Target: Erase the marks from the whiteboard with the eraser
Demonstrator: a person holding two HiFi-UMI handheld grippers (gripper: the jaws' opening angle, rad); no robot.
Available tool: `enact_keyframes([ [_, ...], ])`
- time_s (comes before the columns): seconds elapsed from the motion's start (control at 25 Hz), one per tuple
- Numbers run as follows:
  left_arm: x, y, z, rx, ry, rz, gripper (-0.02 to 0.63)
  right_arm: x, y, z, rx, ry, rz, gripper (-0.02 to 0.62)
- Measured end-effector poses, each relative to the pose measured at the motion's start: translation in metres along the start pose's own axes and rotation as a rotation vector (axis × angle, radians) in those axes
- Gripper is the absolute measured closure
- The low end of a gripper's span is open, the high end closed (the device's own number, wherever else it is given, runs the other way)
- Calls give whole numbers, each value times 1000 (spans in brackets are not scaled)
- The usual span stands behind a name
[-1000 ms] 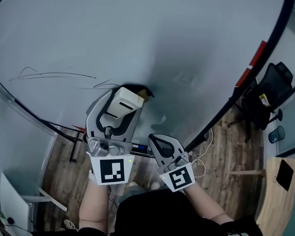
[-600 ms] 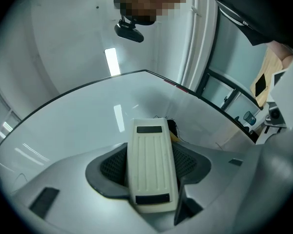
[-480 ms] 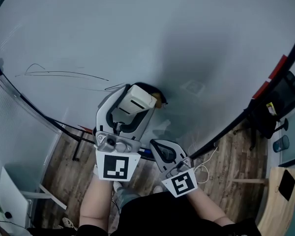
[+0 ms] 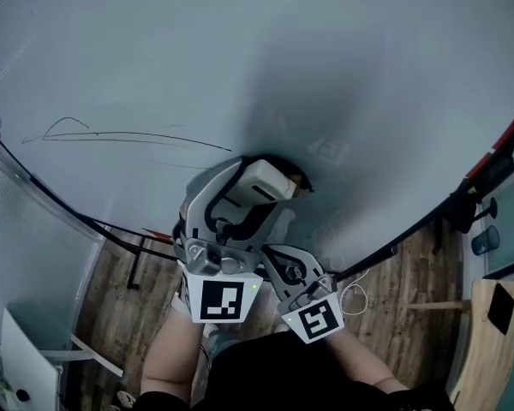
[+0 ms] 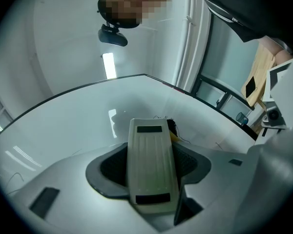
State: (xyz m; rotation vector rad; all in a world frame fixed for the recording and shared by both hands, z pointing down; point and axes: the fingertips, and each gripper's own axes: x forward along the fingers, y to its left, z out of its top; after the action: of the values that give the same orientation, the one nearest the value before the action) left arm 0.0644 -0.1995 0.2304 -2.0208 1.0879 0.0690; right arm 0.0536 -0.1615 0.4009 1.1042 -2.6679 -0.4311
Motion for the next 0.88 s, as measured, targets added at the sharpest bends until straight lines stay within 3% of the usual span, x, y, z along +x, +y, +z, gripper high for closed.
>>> enact_keyframes([
  [0.24,0,0,5,9,-19,-6,342,-3,1,8,18,-10,3,568],
  [0.48,-3,7,2,13,39,17,342,-18,-4,11,21,-35,23,568],
  [0.72,-54,76,-62,-78,138,85,342,34,33,22,17,-32,78,568],
  [0.88,-73,104,-85,-177,171,147,341,44,45,28,8,-46,110,568],
])
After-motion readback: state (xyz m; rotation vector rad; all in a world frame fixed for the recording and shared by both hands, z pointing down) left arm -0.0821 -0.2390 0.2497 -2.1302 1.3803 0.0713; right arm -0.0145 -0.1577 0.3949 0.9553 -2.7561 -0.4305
